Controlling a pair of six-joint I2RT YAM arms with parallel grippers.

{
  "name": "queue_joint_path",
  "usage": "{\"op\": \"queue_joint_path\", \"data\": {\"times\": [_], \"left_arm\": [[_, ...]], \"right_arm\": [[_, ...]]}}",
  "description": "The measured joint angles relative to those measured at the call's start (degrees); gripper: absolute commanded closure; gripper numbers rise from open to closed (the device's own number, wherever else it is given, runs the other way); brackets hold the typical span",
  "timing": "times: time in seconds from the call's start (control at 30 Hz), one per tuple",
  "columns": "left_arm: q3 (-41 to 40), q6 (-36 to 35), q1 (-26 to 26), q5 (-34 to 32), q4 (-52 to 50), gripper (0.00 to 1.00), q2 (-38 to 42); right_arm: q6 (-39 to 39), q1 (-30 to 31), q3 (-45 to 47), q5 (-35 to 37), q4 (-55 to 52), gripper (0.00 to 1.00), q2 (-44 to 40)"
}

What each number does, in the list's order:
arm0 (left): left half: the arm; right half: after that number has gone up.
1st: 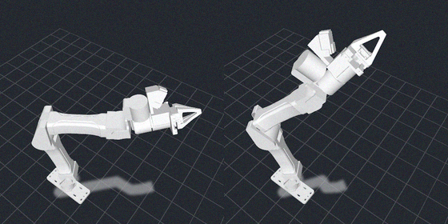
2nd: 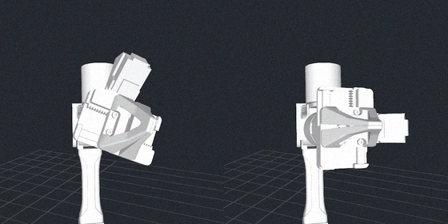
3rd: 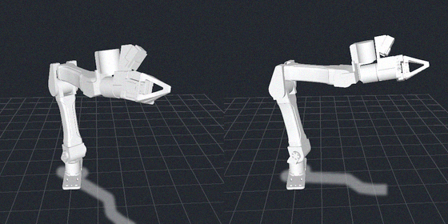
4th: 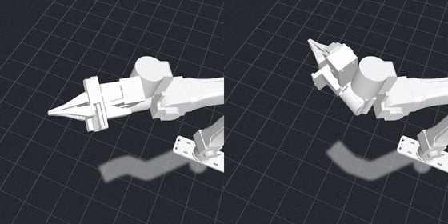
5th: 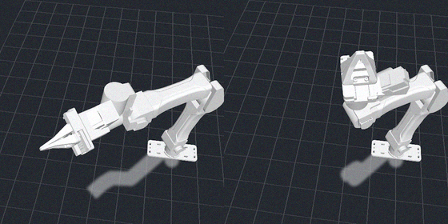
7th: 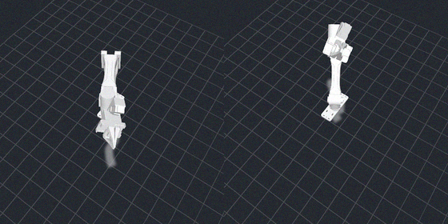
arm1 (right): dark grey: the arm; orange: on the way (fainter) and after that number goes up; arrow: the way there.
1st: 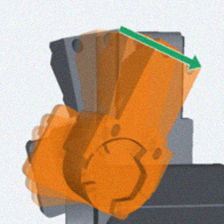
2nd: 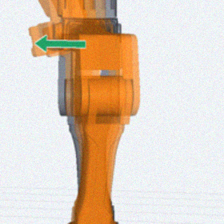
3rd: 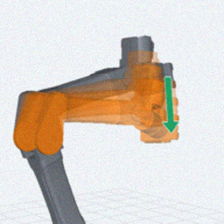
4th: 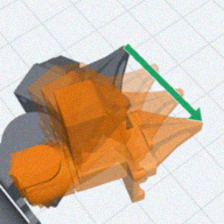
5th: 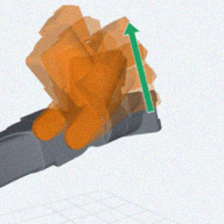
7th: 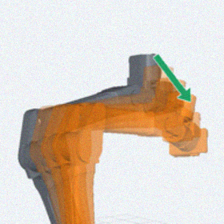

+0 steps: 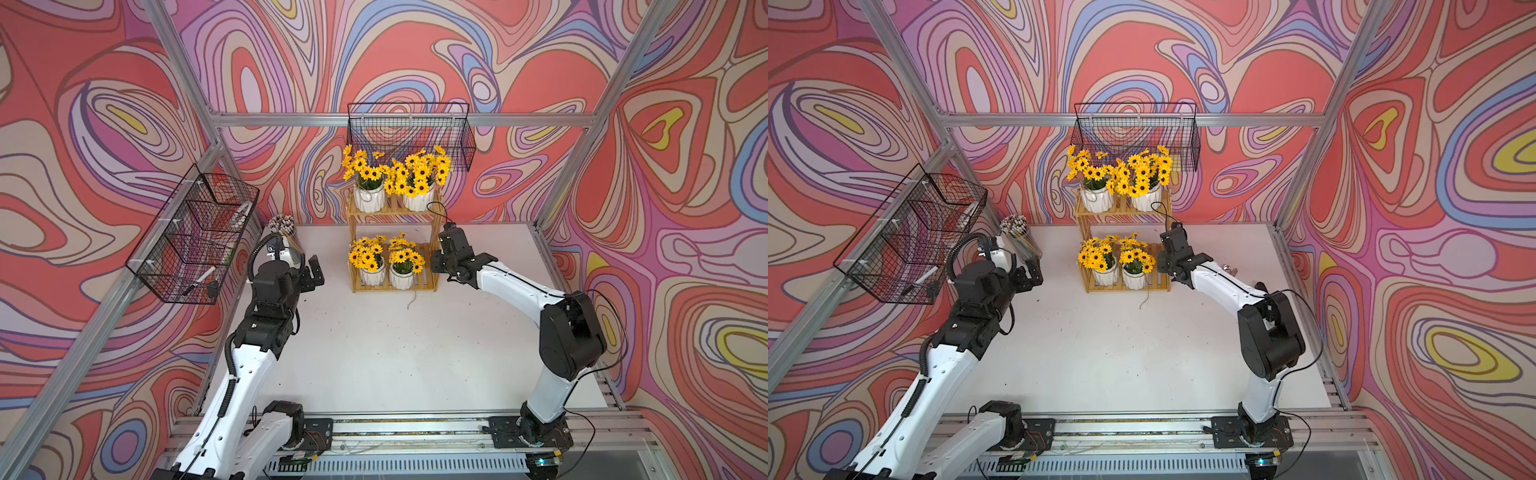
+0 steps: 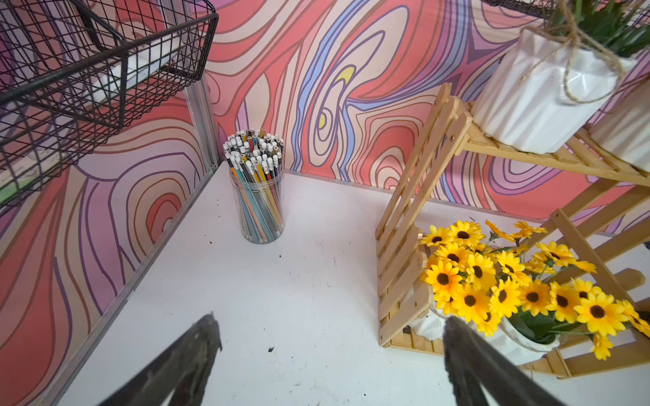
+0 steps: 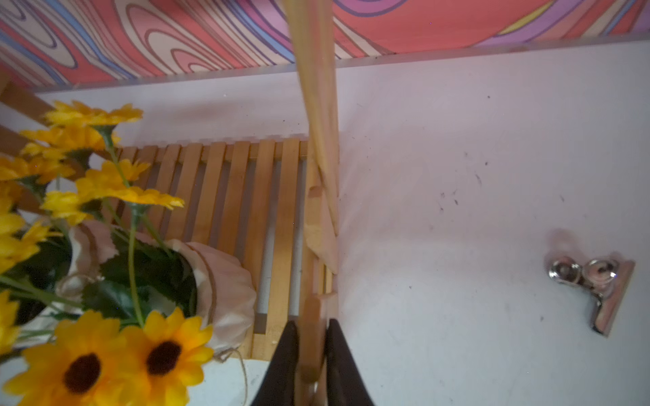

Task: Take the sunflower pots off the shelves
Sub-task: Move the shelf to the center of the board.

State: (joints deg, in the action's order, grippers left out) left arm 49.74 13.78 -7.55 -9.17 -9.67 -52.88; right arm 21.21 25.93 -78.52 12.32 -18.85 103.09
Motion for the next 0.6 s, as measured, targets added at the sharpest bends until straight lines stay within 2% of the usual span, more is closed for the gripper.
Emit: {"op": "queue_joint_path", "data": {"times": [0.13,0.6], "left_arm": [[0.0,0.0,0.0,0.0,0.0,0.0,0.0],[-0.7,0.0,0.0,0.0,0.0,0.0,0.3]], "right_arm": [[-0.4,-0.1,0.0,0.4,-0.1,1.0,0.0],[1.2,2.8,3.8,6.0,-0.6,1.0,-3.2]]}}
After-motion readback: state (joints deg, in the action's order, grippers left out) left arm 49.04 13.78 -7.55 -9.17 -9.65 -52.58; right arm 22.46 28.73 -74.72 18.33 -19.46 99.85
